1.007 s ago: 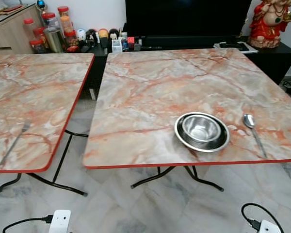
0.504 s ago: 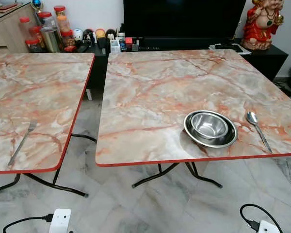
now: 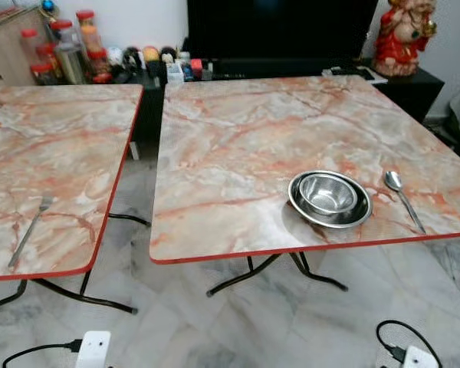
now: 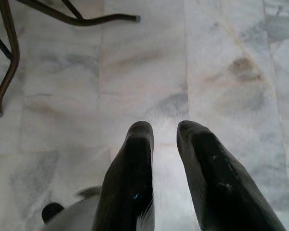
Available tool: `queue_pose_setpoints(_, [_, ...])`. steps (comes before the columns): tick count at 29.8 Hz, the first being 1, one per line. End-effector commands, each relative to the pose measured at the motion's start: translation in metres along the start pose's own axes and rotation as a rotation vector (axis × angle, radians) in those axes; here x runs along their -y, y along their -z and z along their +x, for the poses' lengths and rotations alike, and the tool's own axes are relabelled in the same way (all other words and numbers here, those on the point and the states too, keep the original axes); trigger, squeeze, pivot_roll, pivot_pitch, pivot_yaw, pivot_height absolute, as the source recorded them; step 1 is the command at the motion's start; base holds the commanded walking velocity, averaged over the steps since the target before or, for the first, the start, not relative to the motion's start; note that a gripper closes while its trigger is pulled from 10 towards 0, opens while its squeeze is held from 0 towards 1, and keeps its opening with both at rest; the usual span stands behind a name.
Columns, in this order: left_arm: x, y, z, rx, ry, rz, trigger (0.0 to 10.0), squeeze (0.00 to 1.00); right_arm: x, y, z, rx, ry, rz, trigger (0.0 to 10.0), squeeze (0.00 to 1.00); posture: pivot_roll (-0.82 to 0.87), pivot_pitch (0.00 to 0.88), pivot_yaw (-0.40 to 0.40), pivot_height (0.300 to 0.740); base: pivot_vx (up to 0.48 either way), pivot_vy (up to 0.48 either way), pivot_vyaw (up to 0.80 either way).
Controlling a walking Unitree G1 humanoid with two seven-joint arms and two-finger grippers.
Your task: Setting the table
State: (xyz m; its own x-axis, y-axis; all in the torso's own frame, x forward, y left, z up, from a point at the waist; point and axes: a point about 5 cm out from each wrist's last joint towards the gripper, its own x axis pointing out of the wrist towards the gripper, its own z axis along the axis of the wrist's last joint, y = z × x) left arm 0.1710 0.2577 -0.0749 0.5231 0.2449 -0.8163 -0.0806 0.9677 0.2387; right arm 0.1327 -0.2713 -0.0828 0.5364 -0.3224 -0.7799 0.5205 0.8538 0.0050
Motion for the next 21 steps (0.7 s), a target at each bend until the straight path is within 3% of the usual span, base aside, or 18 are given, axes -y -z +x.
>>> queue_pose_setpoints(1, [0.0035, 0.0001, 0.0002, -0.006, 0.01, 0.002, 10.0, 0.0, 0.0047, -0.0036, 0.0001, 0.014, 0.012, 0.006, 10.0, 0.0, 0.04, 0.012, 0.012, 0.74, 0.0, 0.315, 0.0])
queue_pose_setpoints(15, [0.0042, 0.0014, 0.0, -0.007, 0.017, 0.01, 10.0, 0.0, 0.0057, -0.0029, -0.0004, 0.019, 0.012, 0.0, 10.0, 0.0, 0.04, 0.0, 0.009, 0.74, 0.0, 0.35, 0.0])
queue_pose_setpoints(19, [0.0043, 0.0018, -0.0001, -0.008, 0.018, 0.011, 10.0, 0.0, 0.006, -0.0047, -0.0005, 0.033, 0.004, -0.033, 10.0, 0.0, 0.04, 0.0, 0.008, 0.74, 0.0, 0.352, 0.0])
queue_pose_setpoints(21, [0.0044, 0.002, -0.0001, -0.007, 0.019, 0.011, 10.0, 0.0, 0.0064, -0.0058, -0.0006, 0.04, 0.003, -0.06, 10.0, 0.0, 0.04, 0.0, 0.006, 0.74, 0.0, 0.351, 0.8])
